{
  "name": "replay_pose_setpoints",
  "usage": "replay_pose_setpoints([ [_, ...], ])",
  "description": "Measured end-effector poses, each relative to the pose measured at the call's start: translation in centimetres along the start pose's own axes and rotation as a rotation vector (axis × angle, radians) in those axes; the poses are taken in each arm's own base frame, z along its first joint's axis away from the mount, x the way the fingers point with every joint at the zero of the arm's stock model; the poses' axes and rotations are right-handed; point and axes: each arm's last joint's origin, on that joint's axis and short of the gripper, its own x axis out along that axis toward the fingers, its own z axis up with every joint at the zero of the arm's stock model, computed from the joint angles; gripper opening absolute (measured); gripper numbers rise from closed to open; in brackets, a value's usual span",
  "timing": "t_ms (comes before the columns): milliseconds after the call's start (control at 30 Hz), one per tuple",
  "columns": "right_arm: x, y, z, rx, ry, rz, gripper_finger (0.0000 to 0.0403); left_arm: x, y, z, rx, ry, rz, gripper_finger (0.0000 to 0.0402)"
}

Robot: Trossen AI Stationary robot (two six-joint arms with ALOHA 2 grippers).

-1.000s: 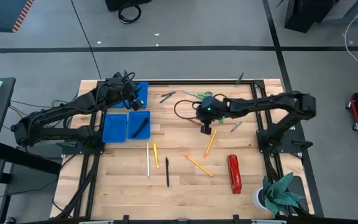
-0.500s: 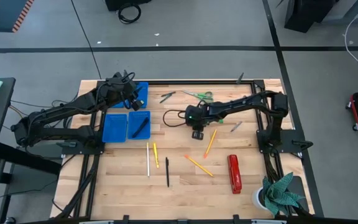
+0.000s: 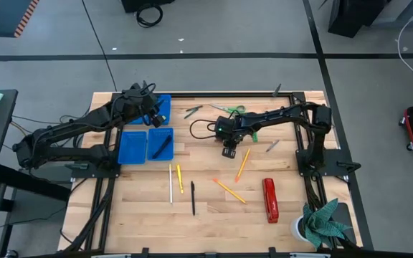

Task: Sort crayons/erasers/pens/pencils in bins
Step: Put the red crayon into the top left blue bin

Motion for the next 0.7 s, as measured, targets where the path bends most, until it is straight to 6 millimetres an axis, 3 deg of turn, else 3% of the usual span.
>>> replay_pose_setpoints([
  [333,-0.3,-1.2,-0.1,-0.010,0.055,0.045,0.0066,0.0,0.0,0.0,0.002,0.001,0.000,0.0107],
  [700,-0.3,-0.9,-0.1,-0.110,0.046,0.026,0.0033,0.0,0.0,0.0,0.012,0.002,0.000,0.0107],
])
